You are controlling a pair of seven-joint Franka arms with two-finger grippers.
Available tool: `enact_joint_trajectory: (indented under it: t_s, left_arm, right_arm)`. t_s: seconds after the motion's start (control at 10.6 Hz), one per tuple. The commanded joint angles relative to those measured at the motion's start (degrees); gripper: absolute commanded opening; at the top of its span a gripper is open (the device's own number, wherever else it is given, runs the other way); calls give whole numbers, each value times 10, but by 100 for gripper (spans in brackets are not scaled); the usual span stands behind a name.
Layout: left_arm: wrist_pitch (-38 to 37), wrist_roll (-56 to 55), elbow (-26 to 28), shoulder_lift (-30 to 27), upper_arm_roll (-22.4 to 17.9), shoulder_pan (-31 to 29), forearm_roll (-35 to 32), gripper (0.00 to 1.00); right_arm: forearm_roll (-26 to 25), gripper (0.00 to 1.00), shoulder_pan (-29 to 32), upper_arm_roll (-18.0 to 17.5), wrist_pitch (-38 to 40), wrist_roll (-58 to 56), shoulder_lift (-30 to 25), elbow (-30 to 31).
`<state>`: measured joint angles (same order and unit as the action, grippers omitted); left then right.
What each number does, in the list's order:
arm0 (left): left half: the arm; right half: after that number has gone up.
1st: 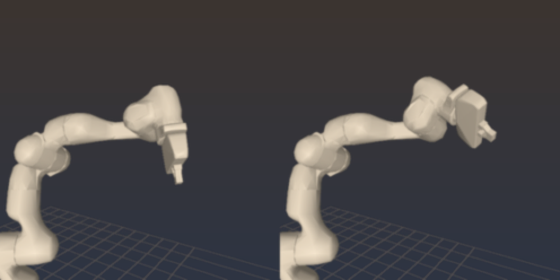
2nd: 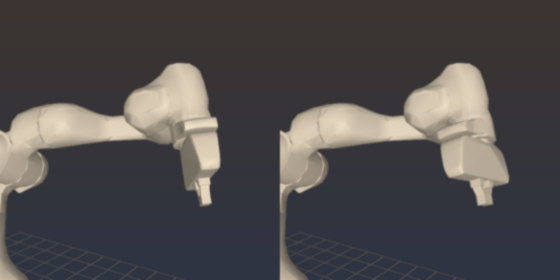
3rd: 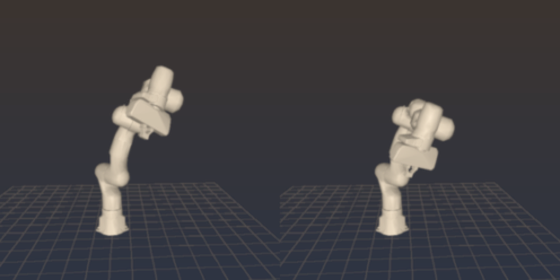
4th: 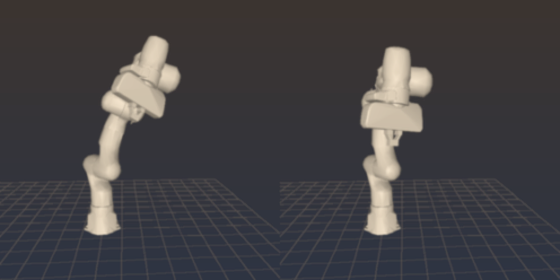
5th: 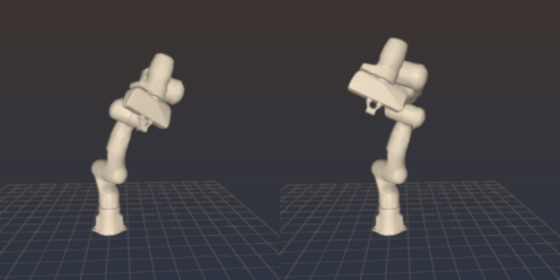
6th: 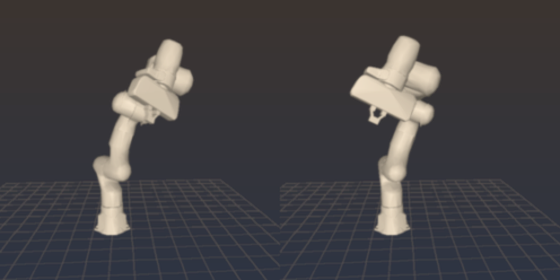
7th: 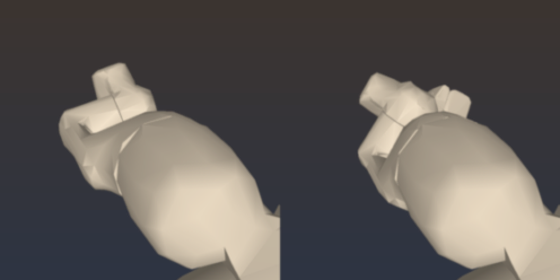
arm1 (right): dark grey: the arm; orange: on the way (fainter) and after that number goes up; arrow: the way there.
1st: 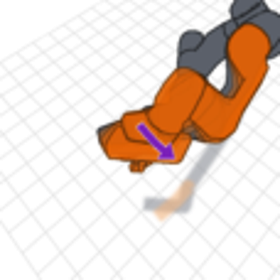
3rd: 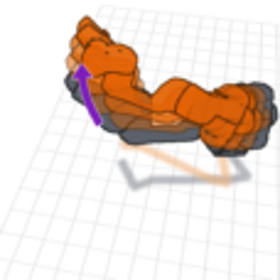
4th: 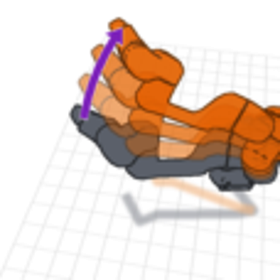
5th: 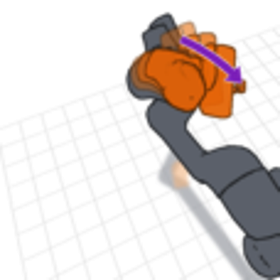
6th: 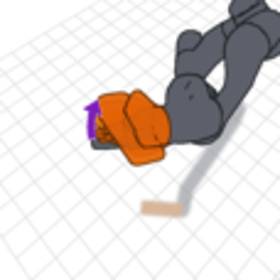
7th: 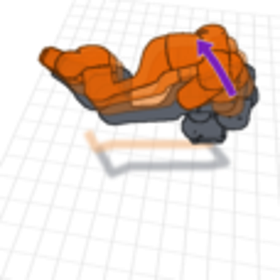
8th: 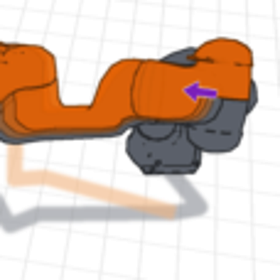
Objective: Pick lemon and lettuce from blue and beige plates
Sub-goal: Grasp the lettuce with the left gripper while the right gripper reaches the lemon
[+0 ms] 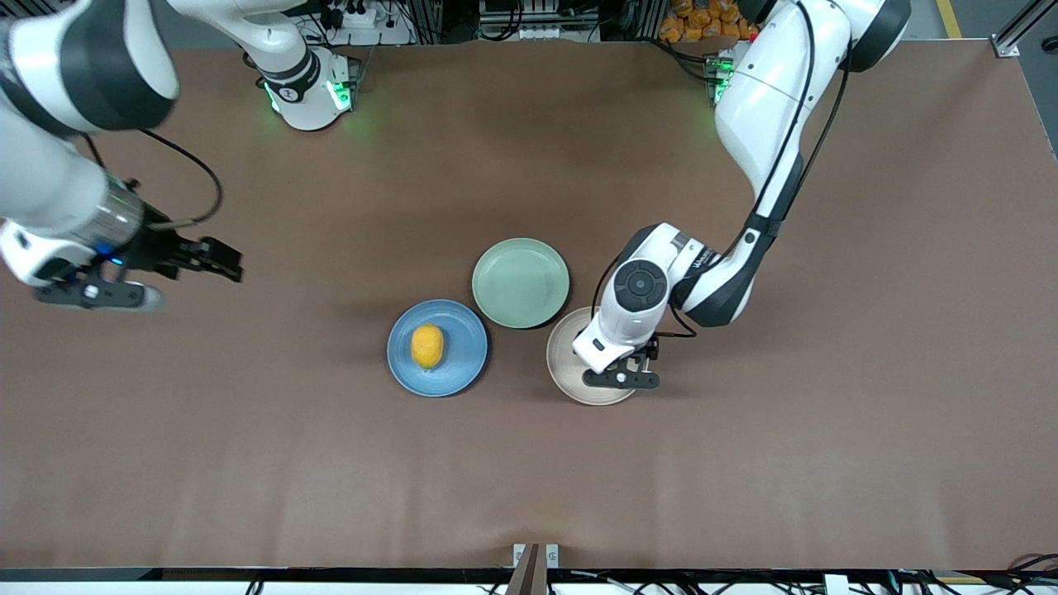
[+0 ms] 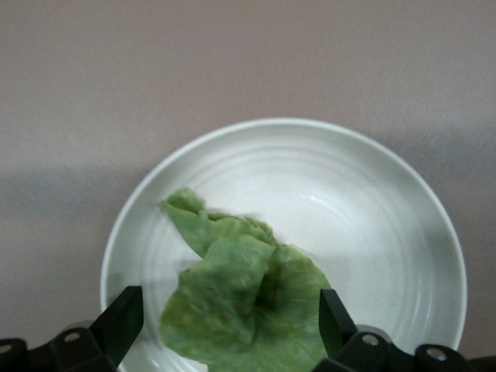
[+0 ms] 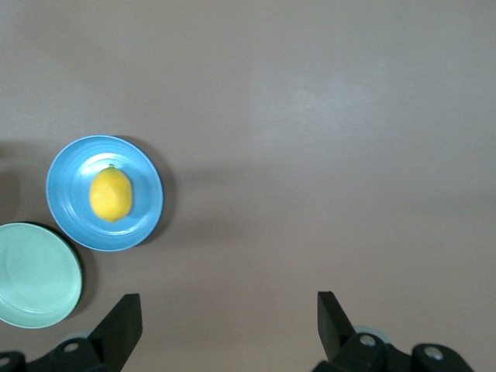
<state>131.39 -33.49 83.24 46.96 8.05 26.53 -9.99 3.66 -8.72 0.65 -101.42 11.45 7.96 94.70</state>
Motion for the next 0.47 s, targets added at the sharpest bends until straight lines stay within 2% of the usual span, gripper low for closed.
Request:
enact_joint_trajectory:
  t_s: [0.0,0.09,0.38]
  left_arm:
    - [15,-25,-8,19,-15,18,-19,100]
    - [18,-25,-8,22,-17,23,-18,100]
    - [18,-35,-4,24,-16,25,-18,100]
  right_arm:
    - [19,100,2,-25,-75,36,22,43]
    - [19,100,-4,-42,-111,72,40,53]
    - [18,100,-23,-56,-176,112,101,54]
